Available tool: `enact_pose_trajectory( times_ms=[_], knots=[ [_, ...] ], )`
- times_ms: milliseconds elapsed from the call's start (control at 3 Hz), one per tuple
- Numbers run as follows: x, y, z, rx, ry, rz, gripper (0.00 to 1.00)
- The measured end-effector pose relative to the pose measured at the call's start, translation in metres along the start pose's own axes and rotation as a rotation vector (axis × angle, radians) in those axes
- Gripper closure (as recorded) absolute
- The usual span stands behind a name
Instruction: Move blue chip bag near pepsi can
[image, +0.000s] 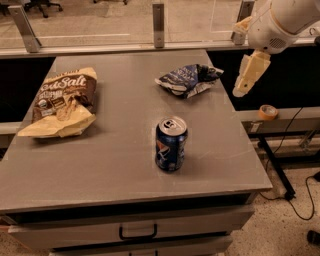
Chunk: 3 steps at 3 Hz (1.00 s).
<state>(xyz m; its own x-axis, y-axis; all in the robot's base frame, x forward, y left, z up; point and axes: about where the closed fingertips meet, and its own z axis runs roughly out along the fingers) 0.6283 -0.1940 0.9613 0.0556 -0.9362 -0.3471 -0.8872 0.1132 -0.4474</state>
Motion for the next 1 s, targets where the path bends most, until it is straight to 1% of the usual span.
enact_pose_trajectory(
  times_ms=[333, 667, 1000],
  knots=[
    [0.000, 0.000, 0.000, 0.000, 0.000, 0.000, 0.00],
    [0.001, 0.001, 0.014, -0.019, -0.018, 0.002, 0.00],
    [0.000, 0.004, 0.035, -0.038, -0.040, 0.013, 0.00]
  ],
)
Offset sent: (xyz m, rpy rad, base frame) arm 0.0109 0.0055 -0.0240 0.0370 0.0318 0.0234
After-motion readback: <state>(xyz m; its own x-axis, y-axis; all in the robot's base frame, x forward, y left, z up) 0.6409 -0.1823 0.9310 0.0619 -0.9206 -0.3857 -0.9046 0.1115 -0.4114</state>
